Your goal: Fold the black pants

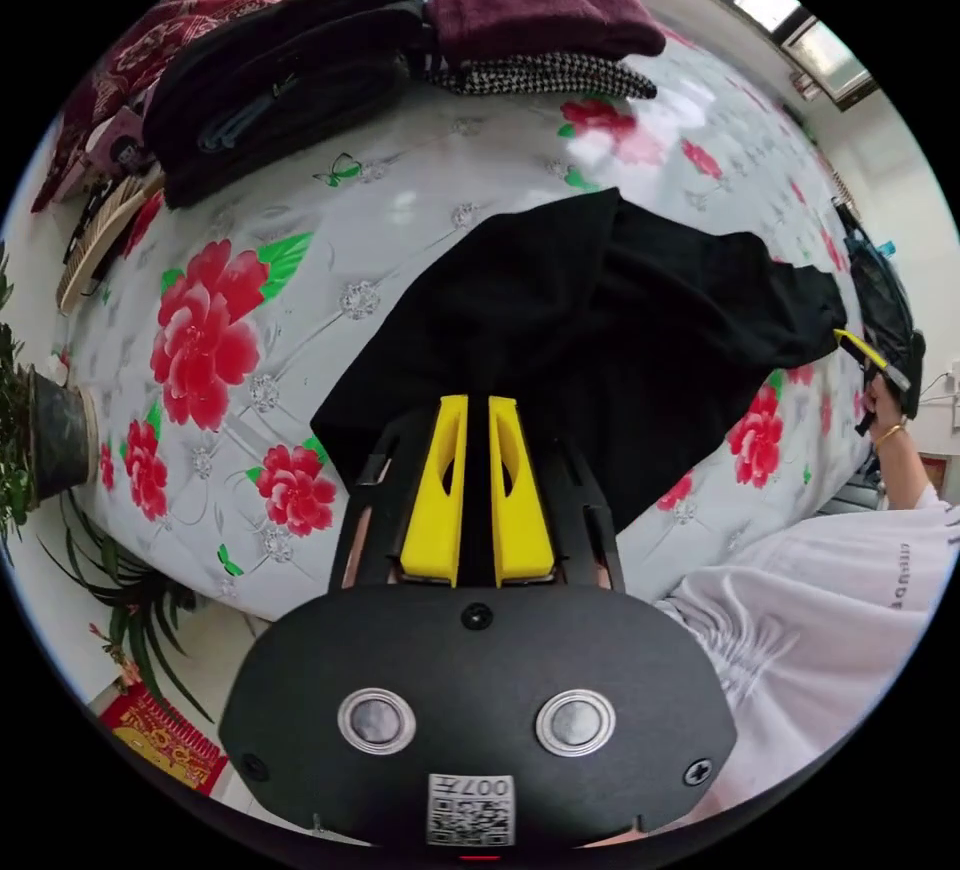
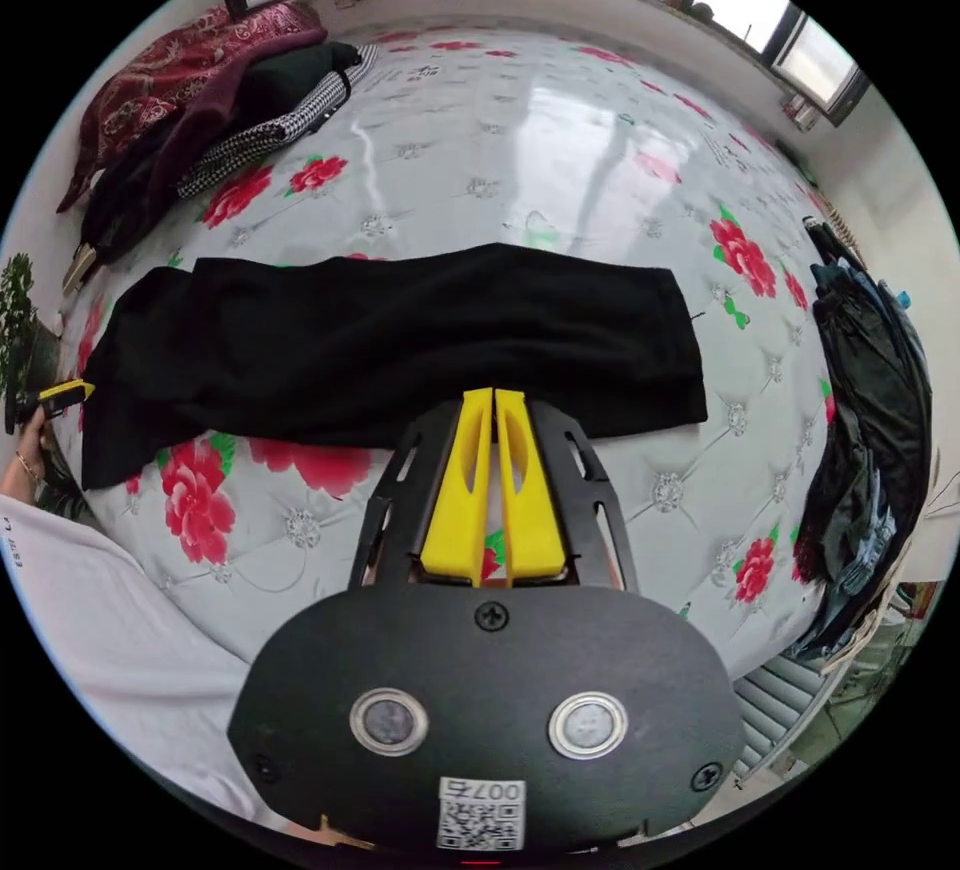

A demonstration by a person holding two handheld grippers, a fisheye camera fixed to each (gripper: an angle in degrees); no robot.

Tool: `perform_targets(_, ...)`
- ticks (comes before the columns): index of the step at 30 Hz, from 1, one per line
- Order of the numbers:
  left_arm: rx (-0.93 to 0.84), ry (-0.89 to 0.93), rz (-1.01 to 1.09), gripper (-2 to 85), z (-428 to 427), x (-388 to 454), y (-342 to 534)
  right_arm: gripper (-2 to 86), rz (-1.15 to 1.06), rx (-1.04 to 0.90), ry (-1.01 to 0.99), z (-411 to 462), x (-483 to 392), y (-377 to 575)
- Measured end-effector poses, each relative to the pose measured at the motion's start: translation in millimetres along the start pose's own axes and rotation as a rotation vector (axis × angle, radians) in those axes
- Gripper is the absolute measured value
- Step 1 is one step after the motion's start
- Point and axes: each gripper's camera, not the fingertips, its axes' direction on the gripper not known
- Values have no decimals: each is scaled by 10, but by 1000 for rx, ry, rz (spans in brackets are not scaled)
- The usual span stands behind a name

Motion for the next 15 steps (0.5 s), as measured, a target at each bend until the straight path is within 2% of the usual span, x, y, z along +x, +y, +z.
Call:
perform_targets(4,119,183,-42,13,-597,-297,117,-1,-25,134,5,-572,40,-163)
perform_targets(6,270,260,-136,3,-1092,-583,171,-1,-21,184,31,-805,56,-292)
perform_targets(9,402,358,-235,-3,-1519,-905,161,0,-24,349,102,-1259,91,-505)
perform_targets(12,409,346,-245,-5,-1609,-1010,11,4,-52,463,89,-1484,137,-761)
perform_targets(15,328,304,-277,-5,-1473,-961,-150,19,-99,330,33,-1125,120,-1034)
